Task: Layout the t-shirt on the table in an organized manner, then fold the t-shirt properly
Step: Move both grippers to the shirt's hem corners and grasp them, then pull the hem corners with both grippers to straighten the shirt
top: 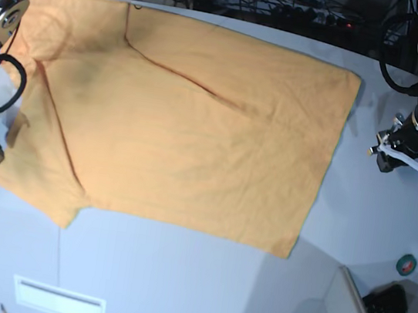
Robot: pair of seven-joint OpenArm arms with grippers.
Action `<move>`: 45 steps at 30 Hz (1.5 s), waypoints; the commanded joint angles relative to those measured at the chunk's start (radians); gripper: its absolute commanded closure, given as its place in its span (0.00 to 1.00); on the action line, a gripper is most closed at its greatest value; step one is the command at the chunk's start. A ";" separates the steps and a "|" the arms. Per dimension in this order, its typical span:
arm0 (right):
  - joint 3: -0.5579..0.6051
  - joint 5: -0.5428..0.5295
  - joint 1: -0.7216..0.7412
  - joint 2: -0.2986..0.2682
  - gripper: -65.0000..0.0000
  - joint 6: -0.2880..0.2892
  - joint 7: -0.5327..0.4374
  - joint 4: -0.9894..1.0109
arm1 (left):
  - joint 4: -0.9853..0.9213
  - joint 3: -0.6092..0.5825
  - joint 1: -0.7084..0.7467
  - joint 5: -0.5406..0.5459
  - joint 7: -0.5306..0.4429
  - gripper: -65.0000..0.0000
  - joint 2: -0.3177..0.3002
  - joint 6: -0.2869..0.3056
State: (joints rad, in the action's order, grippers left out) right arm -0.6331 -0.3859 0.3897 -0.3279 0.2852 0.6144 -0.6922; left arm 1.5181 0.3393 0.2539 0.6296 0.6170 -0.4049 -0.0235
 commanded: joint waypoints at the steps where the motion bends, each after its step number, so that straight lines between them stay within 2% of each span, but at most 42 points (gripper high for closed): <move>1: 0.000 0.015 0.053 -0.027 0.45 0.006 -0.046 0.056 | 0.014 0.008 -0.006 0.000 -0.018 0.57 -0.016 0.003; 4: 0.000 0.043 0.091 -0.040 0.45 0.007 -0.087 0.177 | 0.014 0.008 -0.005 0.000 -0.018 0.54 -0.018 0.003; 7: -0.001 0.043 0.087 -0.035 0.45 0.009 -0.083 0.194 | 0.014 0.008 -0.003 0.000 -0.016 0.40 -0.018 0.003; 9: -0.001 0.041 0.070 -0.029 0.45 0.012 -0.083 0.194 | 0.014 0.008 -0.005 0.000 -0.016 0.34 -0.018 0.003; 11: -0.001 0.041 0.061 -0.009 0.45 0.012 -0.083 0.191 | 0.012 0.008 -0.008 0.000 -0.016 0.33 -0.018 0.003; 18: -0.001 0.041 0.058 0.000 0.47 0.012 -0.090 0.191 | -0.069 -0.004 -0.074 0.000 -0.015 0.33 -0.018 0.003; 20: -0.004 0.040 0.058 0.000 0.56 0.012 -0.090 0.191 | -0.104 -0.004 -0.103 0.000 -0.015 0.33 -0.018 0.004; 22: -0.008 0.040 0.058 0.000 0.72 0.012 -0.090 0.191 | -0.136 -0.041 -0.147 0.000 -0.015 0.32 -0.024 0.004; 26: -0.009 0.040 0.059 0.000 0.99 0.012 -0.090 0.190 | -0.221 -0.211 -0.278 0.000 -0.019 0.32 -0.071 0.004; 27: -0.009 0.040 0.059 0.000 1.00 0.012 -0.090 0.185 | -0.261 -0.248 -0.322 0.000 -0.021 0.32 -0.071 0.004; 30: -0.003 0.040 0.056 0.003 1.00 0.012 -0.084 0.150 | -0.425 -0.346 -0.486 0.000 -0.024 0.32 -0.064 0.006; 32: -0.003 0.040 0.055 0.014 1.00 0.012 -0.083 0.144 | -0.540 -0.417 -0.600 0.000 -0.026 0.32 -0.038 0.013; 35: -0.003 0.040 0.051 0.020 1.00 0.012 -0.083 0.108 | -0.721 -0.509 -0.743 0.000 -0.062 0.32 0.010 0.115; 37: -0.003 0.040 0.025 0.022 1.00 0.012 -0.074 0.062 | -0.841 -0.544 -0.807 0.000 -0.096 0.32 0.041 0.141; 41: -0.001 0.038 -0.004 0.034 1.00 0.012 -0.035 -0.034 | -0.965 -0.592 -0.855 0.000 -0.165 0.33 0.079 0.142; 45: -0.001 0.038 -0.034 0.042 1.00 0.012 -0.021 -0.131 | -0.973 -0.601 -0.845 0.002 -0.168 0.33 0.087 0.142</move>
State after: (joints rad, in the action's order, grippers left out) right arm -0.6350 -0.3393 0.3347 -0.2615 0.2890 0.6071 -0.8047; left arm 0.5297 -0.2668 -0.5564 0.6247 0.4702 -0.3134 0.1089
